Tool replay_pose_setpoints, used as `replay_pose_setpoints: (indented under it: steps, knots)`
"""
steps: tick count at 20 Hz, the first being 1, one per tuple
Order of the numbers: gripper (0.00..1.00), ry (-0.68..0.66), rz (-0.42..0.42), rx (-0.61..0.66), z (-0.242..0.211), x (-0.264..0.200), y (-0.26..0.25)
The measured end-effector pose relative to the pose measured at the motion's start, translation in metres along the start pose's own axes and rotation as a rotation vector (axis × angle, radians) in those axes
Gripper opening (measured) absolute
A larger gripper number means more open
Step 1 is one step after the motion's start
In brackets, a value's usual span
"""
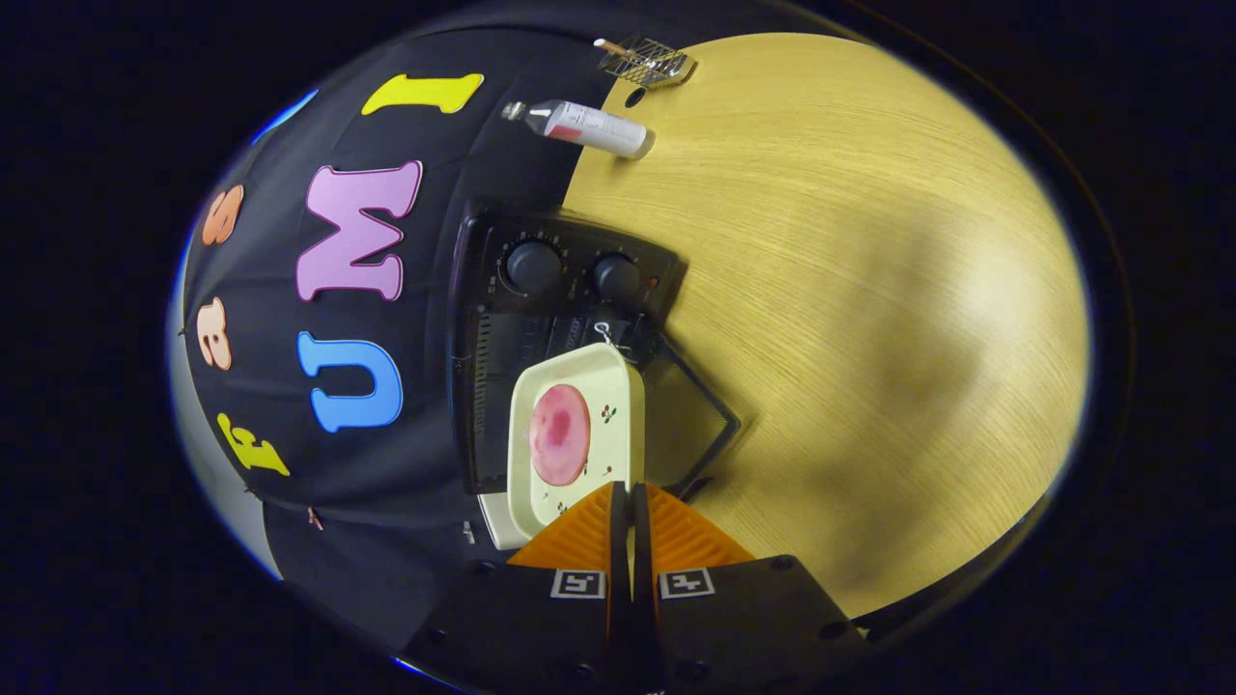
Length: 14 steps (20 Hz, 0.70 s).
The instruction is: Open the toaster oven, put the food inside, and close the toaster oven door.
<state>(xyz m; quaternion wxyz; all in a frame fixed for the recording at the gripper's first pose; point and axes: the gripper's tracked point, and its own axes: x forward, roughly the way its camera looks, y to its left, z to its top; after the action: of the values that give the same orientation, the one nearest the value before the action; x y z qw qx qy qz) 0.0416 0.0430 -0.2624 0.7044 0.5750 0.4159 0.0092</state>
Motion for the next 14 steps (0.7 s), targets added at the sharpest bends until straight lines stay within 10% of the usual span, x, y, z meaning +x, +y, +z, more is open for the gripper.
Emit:
replay_pose_setpoints:
  steps: [14]
  knots:
    - [0.06, -0.074, 0.054, 0.055, 0.018, 0.113, 0.051]
